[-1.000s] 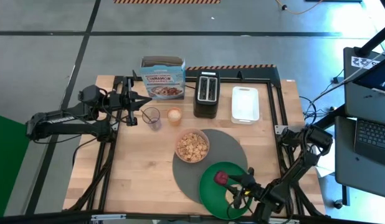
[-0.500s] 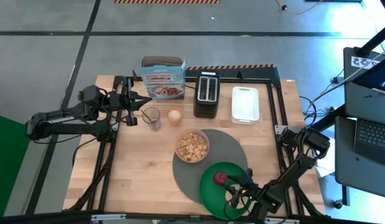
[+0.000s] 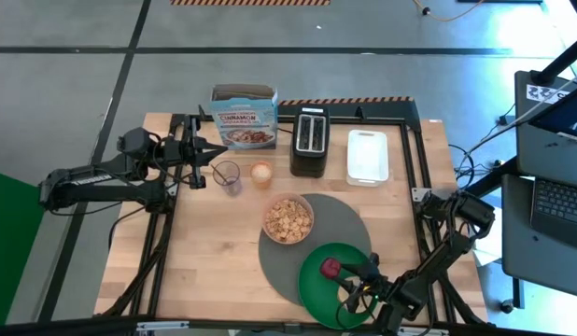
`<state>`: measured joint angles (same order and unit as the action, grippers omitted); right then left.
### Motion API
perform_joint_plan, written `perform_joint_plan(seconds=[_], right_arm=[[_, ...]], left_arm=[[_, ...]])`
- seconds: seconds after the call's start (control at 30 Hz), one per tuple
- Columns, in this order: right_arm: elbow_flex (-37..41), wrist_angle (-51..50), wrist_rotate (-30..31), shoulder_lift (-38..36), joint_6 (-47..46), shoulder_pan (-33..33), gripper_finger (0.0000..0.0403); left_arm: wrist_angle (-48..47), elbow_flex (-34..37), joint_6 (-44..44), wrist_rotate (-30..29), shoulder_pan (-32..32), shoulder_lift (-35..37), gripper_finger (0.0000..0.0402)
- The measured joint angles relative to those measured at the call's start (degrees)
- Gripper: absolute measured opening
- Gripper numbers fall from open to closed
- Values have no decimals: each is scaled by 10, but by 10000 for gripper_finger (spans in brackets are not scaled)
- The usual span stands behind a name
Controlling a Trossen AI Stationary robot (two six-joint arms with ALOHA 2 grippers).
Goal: Arrange a breakfast setting
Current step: Put the red apple on the green plate, then put the gold spoon on the gray table mat
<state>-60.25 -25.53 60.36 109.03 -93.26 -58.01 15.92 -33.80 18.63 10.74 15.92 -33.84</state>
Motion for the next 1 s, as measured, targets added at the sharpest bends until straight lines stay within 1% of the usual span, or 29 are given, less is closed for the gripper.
perform_joint_plan(seconds=[0.13,0.2,0.47,0.57,0.67,0.77,0.87,1.0], right_arm=[[0,-1,0,0,6,0,186],[0,-1,0,0,6,0,198],[0,0,0,0,7,-1,287],[0,0,0,0,10,-1,314],[-2,4,1,-1,29,-1,332],[-18,3,22,-1,69,-1,340],[-40,-5,46,-1,135,-1,342],[-90,-61,61,-1,234,-1,342]], left_arm=[[0,0,0,0,0,0,0],[0,0,0,0,0,0,0],[0,0,0,0,0,0,0],[0,0,0,0,0,0,0],[0,0,0,0,0,0,0],[0,0,0,0,0,0,0],[0,0,0,0,0,0,0],[0,0,0,0,0,0,0]])
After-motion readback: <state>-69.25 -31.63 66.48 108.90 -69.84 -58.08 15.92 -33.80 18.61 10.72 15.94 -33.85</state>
